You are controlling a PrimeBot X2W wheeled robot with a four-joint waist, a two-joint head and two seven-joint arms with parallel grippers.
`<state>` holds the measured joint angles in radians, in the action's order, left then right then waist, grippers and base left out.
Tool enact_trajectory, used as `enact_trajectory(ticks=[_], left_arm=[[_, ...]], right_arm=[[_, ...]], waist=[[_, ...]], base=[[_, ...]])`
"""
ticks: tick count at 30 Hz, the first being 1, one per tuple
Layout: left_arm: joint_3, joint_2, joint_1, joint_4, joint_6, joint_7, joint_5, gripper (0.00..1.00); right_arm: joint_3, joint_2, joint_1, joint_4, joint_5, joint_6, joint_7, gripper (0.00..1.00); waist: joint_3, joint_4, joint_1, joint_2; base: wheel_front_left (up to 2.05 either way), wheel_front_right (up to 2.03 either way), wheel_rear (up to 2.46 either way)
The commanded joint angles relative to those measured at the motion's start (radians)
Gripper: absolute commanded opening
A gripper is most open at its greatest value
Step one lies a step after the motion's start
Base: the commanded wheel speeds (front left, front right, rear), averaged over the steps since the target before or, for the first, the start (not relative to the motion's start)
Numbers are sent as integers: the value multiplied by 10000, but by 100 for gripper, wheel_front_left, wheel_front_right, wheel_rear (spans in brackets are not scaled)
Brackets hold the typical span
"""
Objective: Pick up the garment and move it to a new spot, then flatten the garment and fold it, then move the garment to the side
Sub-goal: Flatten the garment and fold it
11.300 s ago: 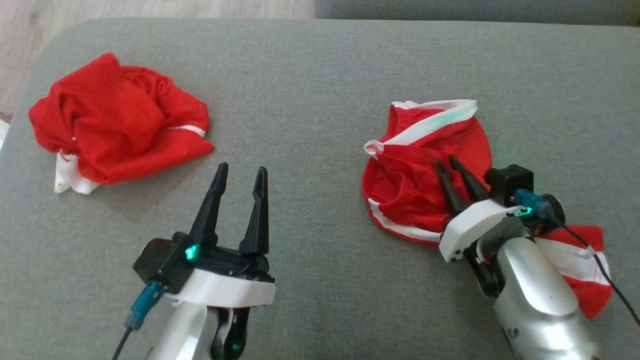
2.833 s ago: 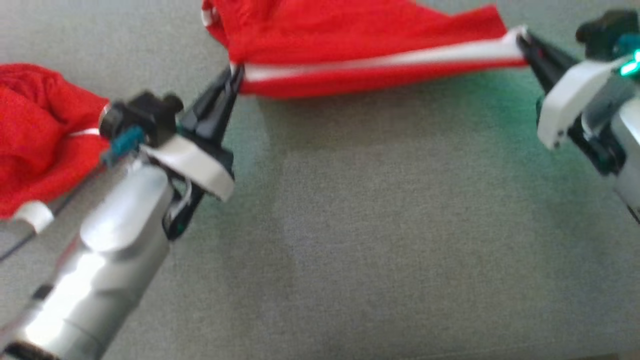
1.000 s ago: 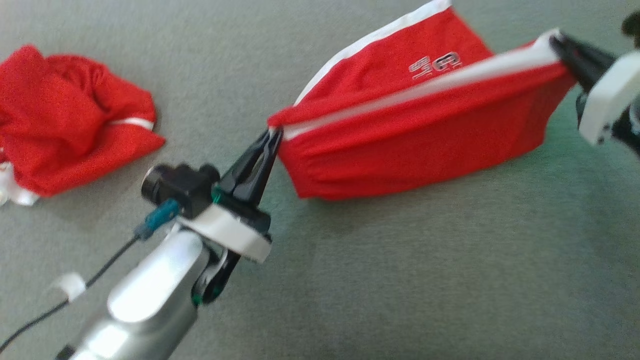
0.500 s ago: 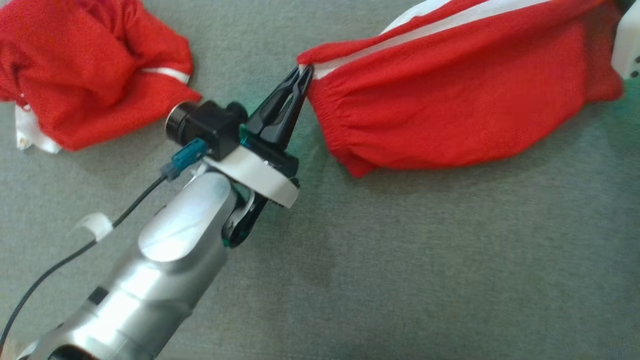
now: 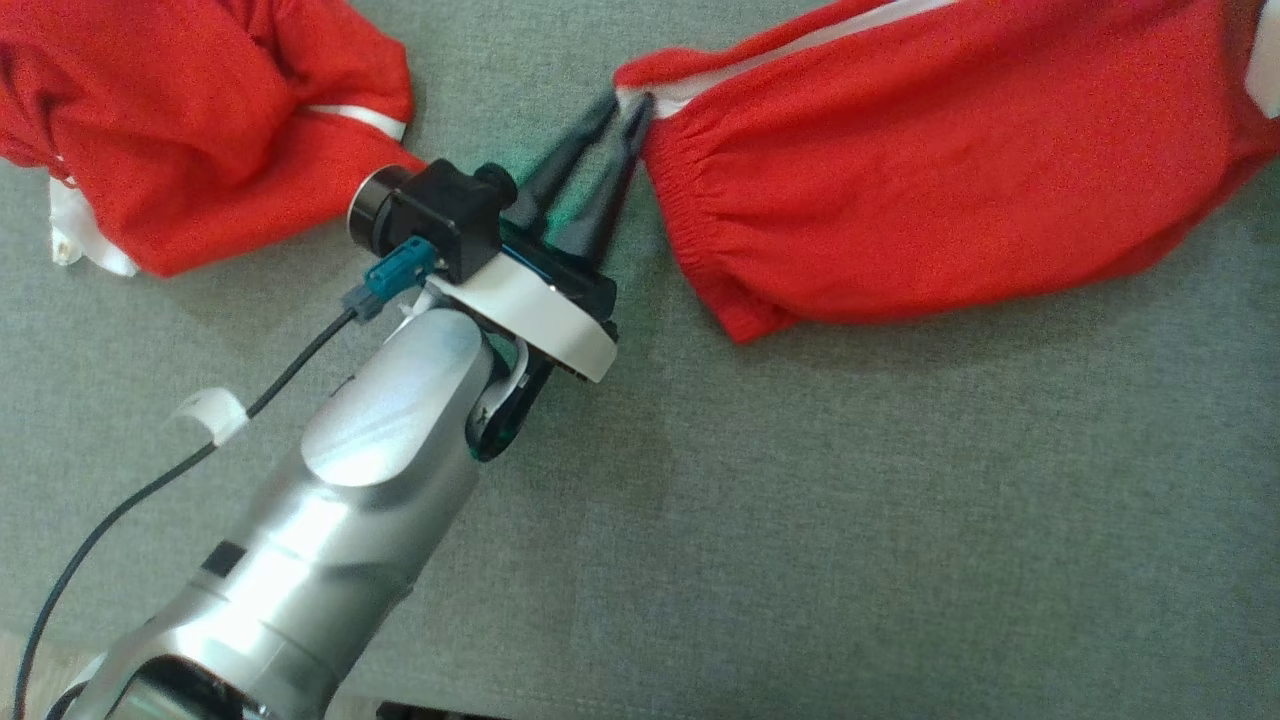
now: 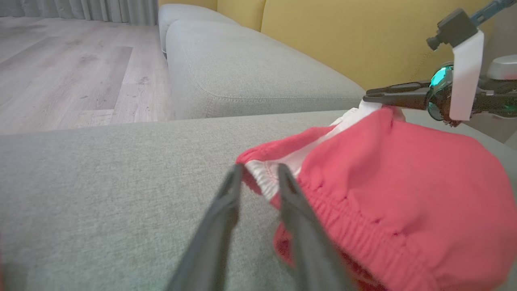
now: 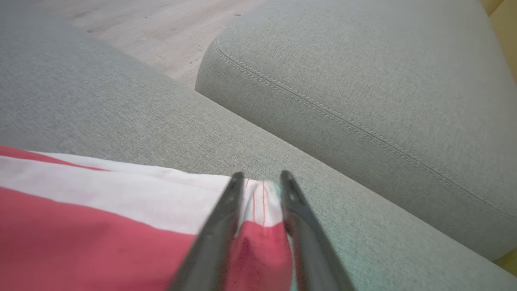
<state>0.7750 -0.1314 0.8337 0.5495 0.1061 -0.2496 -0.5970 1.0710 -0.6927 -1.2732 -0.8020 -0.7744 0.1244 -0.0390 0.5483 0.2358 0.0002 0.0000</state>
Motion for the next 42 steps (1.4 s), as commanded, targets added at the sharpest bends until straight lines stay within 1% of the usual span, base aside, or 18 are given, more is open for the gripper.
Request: enact_trajectory(ticks=[1, 7, 16, 17, 18, 19, 20, 21, 22, 25, 27, 30, 33, 38, 42], left_arm=[[-452, -167, 272, -146, 52, -119, 122, 100], [-913, -202, -94, -19, 42, -120, 357, 100], [-2326, -600, -1144, -456, -259, -121, 558, 100], [-2497, -645, -1263, -583, -314, -121, 598, 100], [-2866, -703, -1521, -927, -431, -121, 709, 100], [-2866, -703, -1521, -927, -431, -121, 709, 100], [-3263, -721, -1838, -1334, -550, -121, 823, 100], [-3454, -720, -2027, -1545, -602, -121, 875, 100], [-3454, -720, -2027, -1545, -602, -121, 875, 100], [-3968, -698, -2654, -2175, -711, -121, 1059, 100], [-4266, -634, -3103, -2559, -753, -121, 1178, 100], [-4601, -517, -3801, -2989, -764, -122, 1416, 100], [-4918, -328, -4539, -3283, -724, -122, 1620, 100], [-5325, 3, -5604, -3611, -492, -122, 2111, 100], [-5723, 313, -6314, -3754, -282, -122, 2331, 100]], right_arm=[[90, 25, -35, -7, -46, 63, 201, 100], [317, 247, 221, -436, -381, 63, 761, 100], [172, 865, 803, -994, -821, 63, 1897, 100], [118, 938, 837, -1039, -839, 63, 2074, 100], [-48, 1124, 912, -1105, -866, 63, 2442, 100], [-48, 1124, 912, -1105, -866, 63, 2442, 100], [-372, 1375, 1048, -1106, -974, 63, 2742, 100], [-519, 1511, 1141, -1075, -978, 63, 2836, 100], [-519, 1511, 1141, -1075, -978, 63, 2836, 100], [-1067, 1934, 1529, -1006, -851, 63, 2977, 100], [-1676, 2237, 1885, -749, -687, 63, 2998, 100], [-3178, 2629, 2753, -175, -213, 63, 3003, 100], [-4805, 3140, 4053, 579, 717, 63, 3005, 100], [-7352, 4451, 6742, 1952, 2504, 63, 3006, 100], [-8697, 5619, 8587, 2950, 3851, 63, 3006, 100]], waist=[[-89, -48, -2, 0], [-723, -400, -2, 0], [-2209, -1260, -2, 0], [-2352, -1341, -2, 0], [-2659, -1481, -2, 0], [-2659, -1481, -2, 0], [-2990, -1612, -2, 0], [-3132, -1677, -2, 0], [-3132, -1677, -2, 0], [-3555, -1868, -2, 0], [-3807, -1978, -2, 0], [-4133, -2119, -2, 0], [-4369, -2273, -2, 0], [-4571, -2436, -2, 0], [-4606, -2577, -2, 0]], base=[[0, 0, 0], [0, 0, 0], [0, 0, 0], [0, 0, 0], [0, 0, 0], [0, 0, 0], [0, 0, 0], [0, 0, 0], [0, 0, 0], [0, 0, 0], [0, 0, 0], [0, 0, 0], [0, 0, 0], [0, 0, 0], [0, 0, 0]])
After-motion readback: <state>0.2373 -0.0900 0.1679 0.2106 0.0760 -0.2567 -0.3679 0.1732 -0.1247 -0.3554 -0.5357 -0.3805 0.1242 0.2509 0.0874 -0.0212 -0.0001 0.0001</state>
